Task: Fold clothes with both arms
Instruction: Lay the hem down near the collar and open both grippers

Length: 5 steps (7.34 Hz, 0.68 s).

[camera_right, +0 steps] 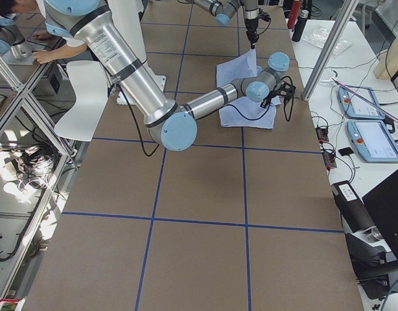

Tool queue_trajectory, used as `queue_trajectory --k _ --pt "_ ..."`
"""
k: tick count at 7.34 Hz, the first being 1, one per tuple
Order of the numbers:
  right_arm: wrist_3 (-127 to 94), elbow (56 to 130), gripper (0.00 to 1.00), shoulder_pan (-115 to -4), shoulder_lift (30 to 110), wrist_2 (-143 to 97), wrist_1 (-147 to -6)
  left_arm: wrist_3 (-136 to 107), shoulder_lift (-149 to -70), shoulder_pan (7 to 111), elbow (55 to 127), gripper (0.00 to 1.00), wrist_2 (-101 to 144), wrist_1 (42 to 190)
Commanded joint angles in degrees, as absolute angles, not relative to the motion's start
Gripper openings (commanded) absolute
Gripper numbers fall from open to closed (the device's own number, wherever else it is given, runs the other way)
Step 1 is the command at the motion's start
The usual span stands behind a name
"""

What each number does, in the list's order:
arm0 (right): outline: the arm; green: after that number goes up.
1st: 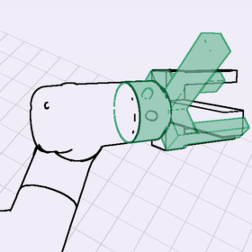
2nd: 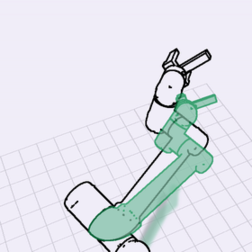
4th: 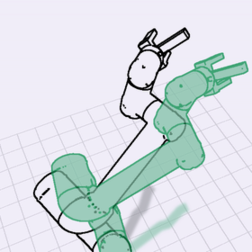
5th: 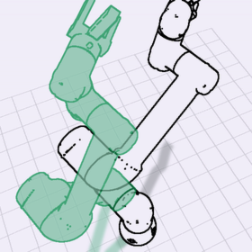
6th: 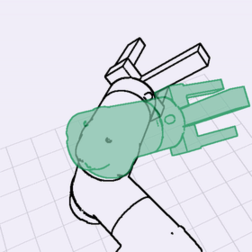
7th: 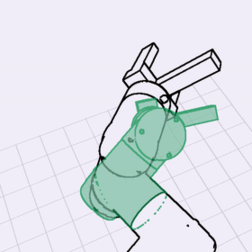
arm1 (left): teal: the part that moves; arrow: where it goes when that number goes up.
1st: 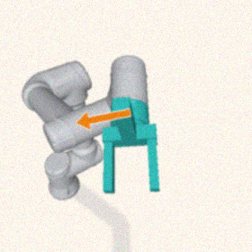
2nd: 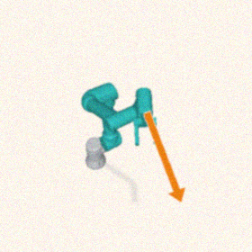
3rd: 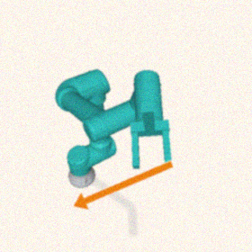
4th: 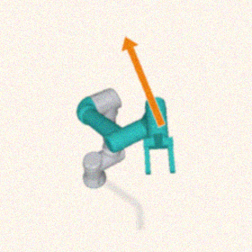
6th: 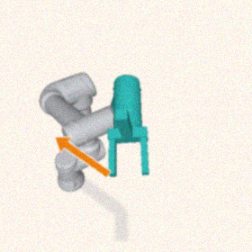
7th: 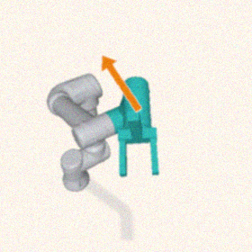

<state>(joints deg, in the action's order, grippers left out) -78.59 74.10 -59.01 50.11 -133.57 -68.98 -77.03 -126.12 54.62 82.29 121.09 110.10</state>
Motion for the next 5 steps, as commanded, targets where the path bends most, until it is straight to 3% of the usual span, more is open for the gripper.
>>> queue_trajectory --k 1,5 --pt "-78.7 73.7 0.00 -57.6 50.1 -133.5 -68.6 -78.8 -126.4 53.1 81.7 0.00 121.0 111.0" --pt "-78.7 73.7 0.00 -55.4 50.7 -131.2 -68.6 -79.8 -125.9 51.8 80.6 0.00 120.9 112.5"
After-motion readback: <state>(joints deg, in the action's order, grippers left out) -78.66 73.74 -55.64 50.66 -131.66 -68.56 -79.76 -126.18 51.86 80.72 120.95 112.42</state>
